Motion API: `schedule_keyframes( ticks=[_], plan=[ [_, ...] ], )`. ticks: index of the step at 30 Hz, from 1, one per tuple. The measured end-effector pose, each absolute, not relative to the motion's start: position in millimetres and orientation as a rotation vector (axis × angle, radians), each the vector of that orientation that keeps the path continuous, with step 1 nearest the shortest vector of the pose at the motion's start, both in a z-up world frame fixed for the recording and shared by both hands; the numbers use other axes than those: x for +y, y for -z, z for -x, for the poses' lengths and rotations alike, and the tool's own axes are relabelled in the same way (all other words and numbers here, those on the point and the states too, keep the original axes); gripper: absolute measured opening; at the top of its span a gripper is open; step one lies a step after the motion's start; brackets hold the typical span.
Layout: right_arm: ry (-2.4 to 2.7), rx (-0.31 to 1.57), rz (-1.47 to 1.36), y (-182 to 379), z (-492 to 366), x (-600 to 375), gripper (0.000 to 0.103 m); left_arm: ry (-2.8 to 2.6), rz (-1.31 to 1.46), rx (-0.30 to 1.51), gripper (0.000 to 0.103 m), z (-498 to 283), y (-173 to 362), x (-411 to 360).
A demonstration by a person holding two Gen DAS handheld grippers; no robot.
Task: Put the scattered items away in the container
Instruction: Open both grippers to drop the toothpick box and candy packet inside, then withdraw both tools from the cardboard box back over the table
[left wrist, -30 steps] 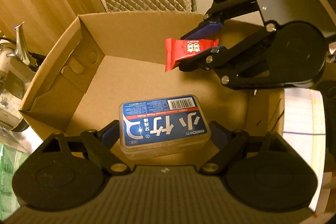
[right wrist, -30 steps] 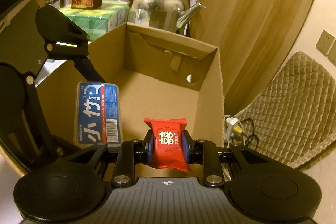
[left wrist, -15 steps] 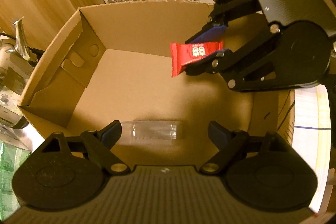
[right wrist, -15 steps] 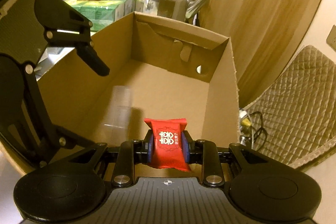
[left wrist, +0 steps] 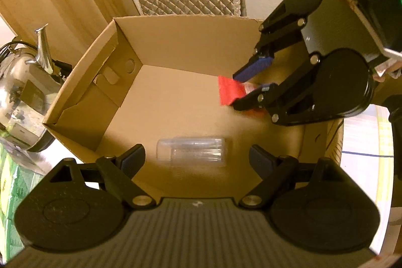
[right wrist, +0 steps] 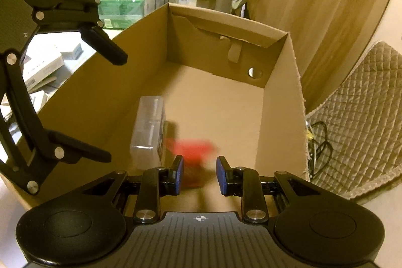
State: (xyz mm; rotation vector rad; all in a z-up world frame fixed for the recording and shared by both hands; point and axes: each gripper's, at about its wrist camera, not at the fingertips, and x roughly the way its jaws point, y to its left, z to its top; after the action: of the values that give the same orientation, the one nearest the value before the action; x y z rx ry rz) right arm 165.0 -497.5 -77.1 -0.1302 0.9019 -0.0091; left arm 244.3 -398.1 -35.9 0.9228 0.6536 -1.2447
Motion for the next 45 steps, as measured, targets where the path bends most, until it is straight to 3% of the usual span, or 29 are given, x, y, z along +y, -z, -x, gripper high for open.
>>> schedule_keyframes(
  ticks=[11,14,18,23,27,33,45],
  plan=[
    [0.026,0.844,0.131,55,-149,-488,0.026,1.225,-0.859,0.643,0.087,-238,21,-380],
    [0.032,0.819,0.128,43,-140,-482,0.030,1.213,-0.835,0.634,0.087,-232,12,-371],
    [0.042,0.783,0.122,28,-126,-473,0.054,1.193,-0.802,0.623,0.088,-221,-2,-358],
    [0.050,0.750,0.115,10,-105,-458,0.066,1.157,-0.752,0.614,0.090,-204,-18,-336],
    [0.063,0.708,0.110,-2,-85,-444,0.088,1.123,-0.717,0.605,0.093,-188,-29,-314],
    [0.056,0.664,0.098,-17,-59,-419,0.101,1.078,-0.675,0.609,0.097,-163,-38,-276],
    [0.030,0.678,0.019,-13,-28,-370,0.101,0.915,-0.536,0.670,0.102,-124,-28,-191]
  ],
)
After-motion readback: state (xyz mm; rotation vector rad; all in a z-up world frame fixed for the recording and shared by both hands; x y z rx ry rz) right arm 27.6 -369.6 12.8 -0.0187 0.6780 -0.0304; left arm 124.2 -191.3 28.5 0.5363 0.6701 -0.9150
